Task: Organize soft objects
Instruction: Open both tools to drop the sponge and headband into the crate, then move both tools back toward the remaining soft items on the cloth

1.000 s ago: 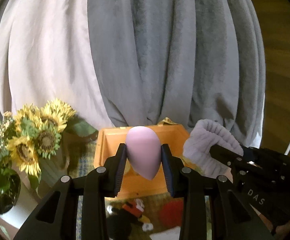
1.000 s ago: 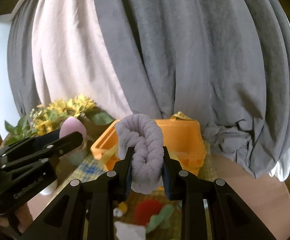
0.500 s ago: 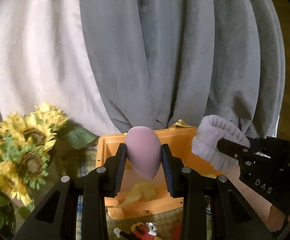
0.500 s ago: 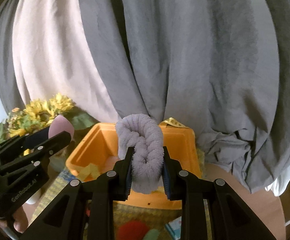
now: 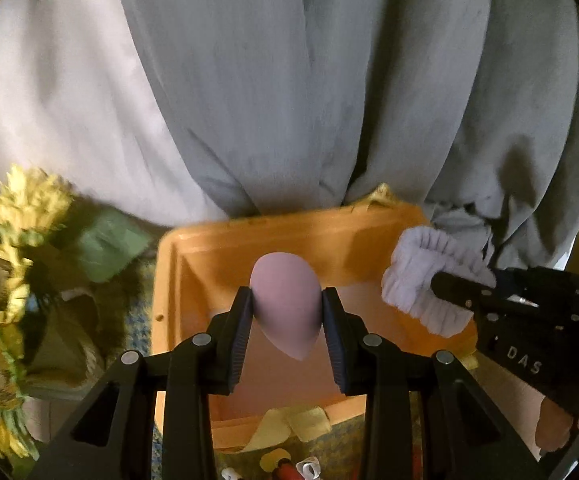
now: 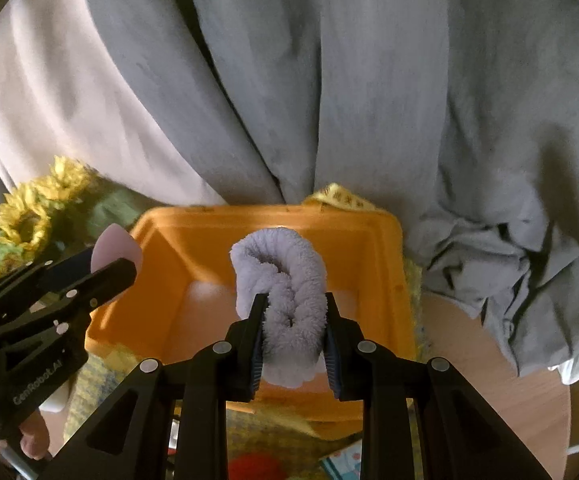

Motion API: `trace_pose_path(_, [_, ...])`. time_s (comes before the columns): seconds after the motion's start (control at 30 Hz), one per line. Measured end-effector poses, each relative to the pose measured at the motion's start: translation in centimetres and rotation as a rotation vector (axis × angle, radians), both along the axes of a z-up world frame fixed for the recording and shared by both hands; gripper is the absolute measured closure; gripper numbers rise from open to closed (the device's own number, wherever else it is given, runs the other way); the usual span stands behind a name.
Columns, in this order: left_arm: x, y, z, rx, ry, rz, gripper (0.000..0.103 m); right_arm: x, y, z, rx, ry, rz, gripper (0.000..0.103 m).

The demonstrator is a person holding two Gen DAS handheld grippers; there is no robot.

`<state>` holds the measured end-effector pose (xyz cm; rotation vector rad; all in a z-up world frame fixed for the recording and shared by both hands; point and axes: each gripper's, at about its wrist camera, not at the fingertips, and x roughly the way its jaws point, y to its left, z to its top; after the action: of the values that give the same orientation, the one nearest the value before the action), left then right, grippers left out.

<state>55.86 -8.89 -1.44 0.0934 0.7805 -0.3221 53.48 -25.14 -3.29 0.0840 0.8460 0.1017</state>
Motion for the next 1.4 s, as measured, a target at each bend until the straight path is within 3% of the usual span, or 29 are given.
trace_pose_path(0.17, [1.4,-0.5,-1.5,0.014,0.092,-0.016,0.065,1.7,-0.2,-1.6,-0.001,0.067,0.010,0.076])
trace_pose_path(0.2, [1.6,-0.6,-1.7,0.019,0.103,-0.020,0.060,2.0,-0.2,-1.9,0.003,0.080,0.012,0.075])
trace_pose_path(0.23, [1.7,-0.7,-1.8,0.023,0.108,-0.020,0.050,2.2,-0.3,-2.1,0.008,0.091,0.017,0.072])
trace_pose_path(0.3, [1.7,-0.6,-1.9,0.027,0.108,-0.012,0.041,2.4,-0.3,-2.4,0.011,0.105,0.017,0.060])
trace_pose_path(0.33, [1.7,-0.6,-1.8,0.027,0.105,-0.010,0.041,2.4,-0.3,-2.5,0.012,0.107,0.016,0.051])
trace_pose_path(0.43, [1.6,-0.6,-1.8,0.031,0.116,-0.009,0.039,2.4,-0.6,-2.4,0.004,0.102,-0.005,0.044])
trace_pose_path(0.7, [-1.8,-0.1,0.2,0.056,0.003,0.023,0.029,-0.3,-1.2,-0.4,-0.049,0.018,-0.051,0.043])
trace_pose_path(0.97, [-7.1,1.0,2.6,0.041,-0.122,0.083,0.029,-5.6,-1.2,3.0,-0.087,-0.122,-0.084,0.043])
trace_pose_path(1.4, [-14.5,1.2,4.3,-0.012,-0.185,0.064,0.028,-13.4,-2.0,4.8,-0.042,-0.219,-0.104,0.043])
